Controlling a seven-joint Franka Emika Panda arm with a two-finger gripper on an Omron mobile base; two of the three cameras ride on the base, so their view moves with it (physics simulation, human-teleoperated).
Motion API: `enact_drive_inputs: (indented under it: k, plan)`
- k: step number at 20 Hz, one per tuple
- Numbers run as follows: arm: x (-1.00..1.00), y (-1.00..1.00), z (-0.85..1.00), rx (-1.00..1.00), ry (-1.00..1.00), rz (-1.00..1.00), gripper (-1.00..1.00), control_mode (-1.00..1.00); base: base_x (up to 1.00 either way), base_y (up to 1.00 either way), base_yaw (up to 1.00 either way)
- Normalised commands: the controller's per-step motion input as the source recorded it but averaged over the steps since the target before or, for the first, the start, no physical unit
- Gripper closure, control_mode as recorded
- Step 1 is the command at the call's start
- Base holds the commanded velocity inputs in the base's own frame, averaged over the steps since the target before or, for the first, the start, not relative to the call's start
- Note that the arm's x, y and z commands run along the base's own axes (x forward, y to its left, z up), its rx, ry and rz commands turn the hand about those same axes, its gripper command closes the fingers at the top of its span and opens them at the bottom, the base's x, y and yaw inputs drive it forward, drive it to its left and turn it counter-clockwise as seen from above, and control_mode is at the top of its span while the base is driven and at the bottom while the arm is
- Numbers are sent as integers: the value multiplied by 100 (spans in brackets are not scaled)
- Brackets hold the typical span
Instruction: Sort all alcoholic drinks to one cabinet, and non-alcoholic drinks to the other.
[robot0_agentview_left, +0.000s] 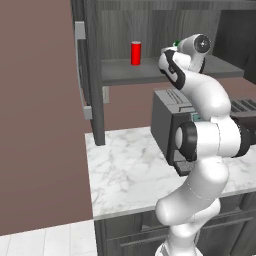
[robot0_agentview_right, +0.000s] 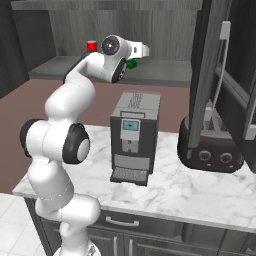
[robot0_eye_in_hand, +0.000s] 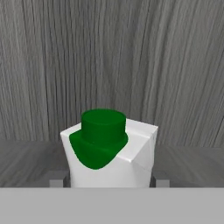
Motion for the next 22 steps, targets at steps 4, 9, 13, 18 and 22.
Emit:
enact_drive_inputs:
  k: [4,9,13,18,22]
  plan:
    - [0,0,-1,0,0,0,-100,-100,0,0,0]
    - [0,0,0,0,0,0,-100,-100,0,0,0]
    - [0,0,0,0,0,0,-100,-100,0,0,0]
    - [-14,0,0,0,0,0,-100,-100,0,0,0]
    - [-45,6,0,0,-1,0,-100,-100,0,0,0]
